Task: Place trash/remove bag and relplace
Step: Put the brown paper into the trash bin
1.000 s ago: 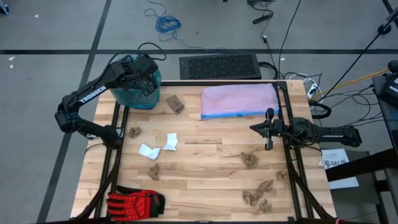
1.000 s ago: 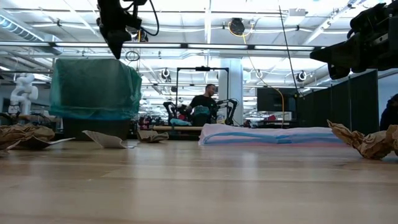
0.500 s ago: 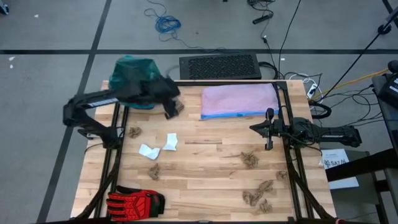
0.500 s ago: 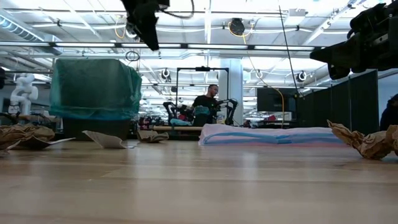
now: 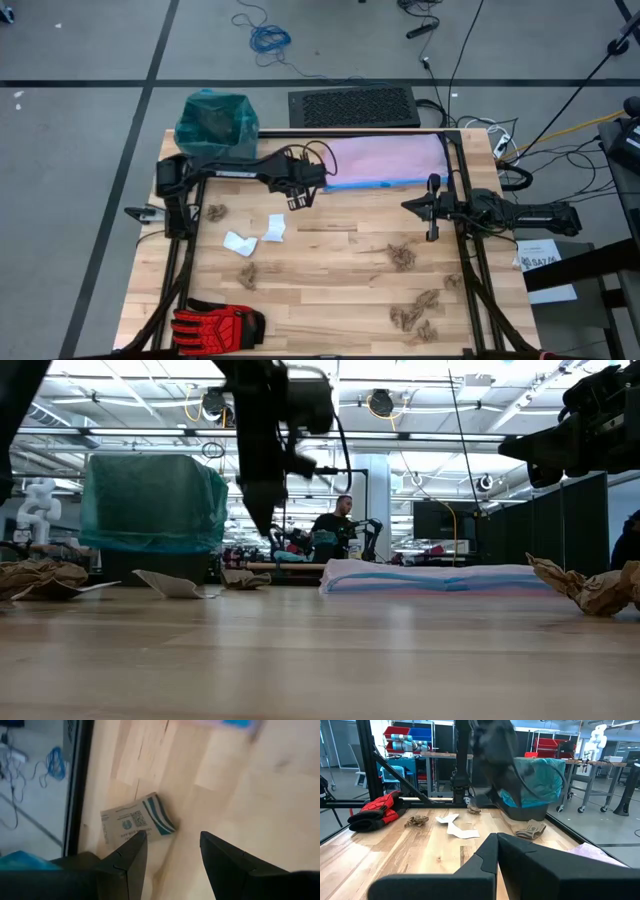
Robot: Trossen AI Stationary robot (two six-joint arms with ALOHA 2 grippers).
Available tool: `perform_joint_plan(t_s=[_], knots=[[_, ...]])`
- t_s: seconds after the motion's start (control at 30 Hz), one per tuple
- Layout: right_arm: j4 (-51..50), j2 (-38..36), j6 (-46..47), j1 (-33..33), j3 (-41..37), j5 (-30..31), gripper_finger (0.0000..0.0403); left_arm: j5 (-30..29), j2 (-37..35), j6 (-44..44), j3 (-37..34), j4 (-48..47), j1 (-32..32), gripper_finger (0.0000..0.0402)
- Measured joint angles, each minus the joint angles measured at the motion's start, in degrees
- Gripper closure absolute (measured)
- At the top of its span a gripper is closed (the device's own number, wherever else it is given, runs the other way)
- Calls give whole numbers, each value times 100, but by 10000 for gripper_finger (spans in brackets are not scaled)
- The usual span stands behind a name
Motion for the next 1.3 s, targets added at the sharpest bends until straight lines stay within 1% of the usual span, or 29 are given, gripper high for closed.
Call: perform_joint_plan(t_s=[0.2,0.37,0.57,0.63,0.7,0.8,0.83,0.87,0.9,0.97,1.07,1.23,1.3], knots=[[0,0,0,0,2,2,403,21,548,35,-44,117,502,223],[41,-2,-66,-4,1,17,403,510,875,322,-44,528,783,223],[35,-2,-83,-4,1,17,403,557,1116,527,-41,718,1033,227],[41,-2,-83,-4,2,17,403,481,1144,693,-41,766,1083,241],[37,-2,9,-4,2,15,403,448,1155,842,-41,800,1123,267],[39,-2,302,-4,2,11,403,387,1112,1008,-41,807,1169,333],[42,-2,434,-4,1,9,403,391,1065,1076,-43,792,1174,361],[42,-2,596,-4,1,9,403,391,1021,1099,-43,784,1173,380],[41,-2,763,-4,2,9,403,393,964,1098,-42,795,1167,389],[65,-2,995,-4,0,4,403,398,820,1099,-41,746,1148,394],[85,-2,1036,-4,2,4,403,404,511,1067,-41,712,1077,399],[180,0,1013,-4,1,2,403,396,-399,1051,-41,554,862,400],[302,0,1013,-4,1,2,403,277,-836,1001,-41,485,773,400]])
